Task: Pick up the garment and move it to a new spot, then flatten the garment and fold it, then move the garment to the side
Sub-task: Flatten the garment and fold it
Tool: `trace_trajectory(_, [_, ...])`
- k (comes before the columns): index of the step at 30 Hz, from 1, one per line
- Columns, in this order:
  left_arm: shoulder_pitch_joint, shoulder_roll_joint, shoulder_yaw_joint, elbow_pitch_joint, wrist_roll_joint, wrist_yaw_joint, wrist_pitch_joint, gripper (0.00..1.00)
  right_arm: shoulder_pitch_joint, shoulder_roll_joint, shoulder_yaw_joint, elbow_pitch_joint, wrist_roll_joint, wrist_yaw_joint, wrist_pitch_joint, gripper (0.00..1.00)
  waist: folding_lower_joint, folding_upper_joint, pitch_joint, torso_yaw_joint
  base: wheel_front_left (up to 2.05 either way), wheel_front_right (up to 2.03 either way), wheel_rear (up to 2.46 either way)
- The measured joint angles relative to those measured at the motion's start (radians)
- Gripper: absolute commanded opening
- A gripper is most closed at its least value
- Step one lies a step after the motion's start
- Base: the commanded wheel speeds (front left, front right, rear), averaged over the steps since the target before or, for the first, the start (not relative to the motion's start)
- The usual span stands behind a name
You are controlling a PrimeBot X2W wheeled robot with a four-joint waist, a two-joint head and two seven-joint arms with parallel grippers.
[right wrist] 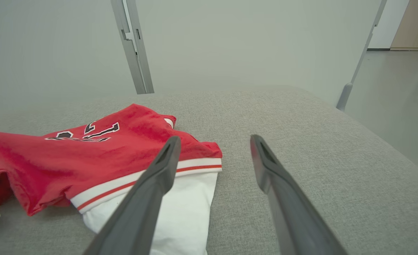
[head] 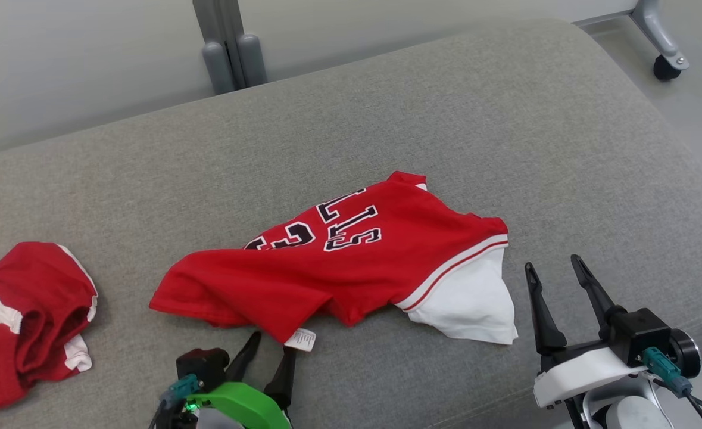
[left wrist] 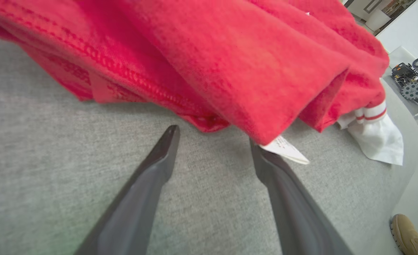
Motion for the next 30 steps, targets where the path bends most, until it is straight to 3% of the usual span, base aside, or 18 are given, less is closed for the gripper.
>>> trace_trajectory(9, [-0.025, -0.002, 0.090, -0.031, 0.068, 0.022, 0.001, 1.00, -0.013, 0.000, 0.007, 0.001, 0.003, 0.000, 0.000, 1.00, 0.0000, -0.0001, 0.003, -0.014, 0.00, 0.00, 0.00])
trace_trajectory(10, [-0.025, -0.003, 0.093, -0.029, 0.073, 0.022, 0.001, 0.94, -0.014, 0.000, 0.008, 0.001, 0.004, 0.000, 0.000, 1.00, 0.0000, 0.0000, 0.002, -0.014, 0.00, 0.00, 0.00])
trace_trajectory(11, [-0.026, -0.003, 0.095, -0.027, 0.074, 0.022, 0.001, 0.73, -0.014, 0.000, 0.009, 0.001, 0.004, 0.000, 0.000, 1.00, 0.0000, 0.0000, 0.002, -0.014, 0.00, 0.00, 0.00])
trace_trajectory(13, [-0.035, -0.004, 0.094, -0.024, 0.074, 0.020, 0.001, 0.00, -0.013, 0.000, 0.009, 0.001, 0.004, 0.000, 0.000, 1.00, 0.0000, 0.0000, 0.001, -0.012, 0.00, 0.00, 0.00])
trace_trajectory(30, [0.004, 0.001, 0.086, -0.202, 0.024, 0.003, 0.001, 0.00, 0.007, 0.001, -0.006, 0.024, 0.008, 0.000, 0.000, 1.00, 0.0000, 0.0000, -0.035, 0.071, 0.00, 0.00, 0.00])
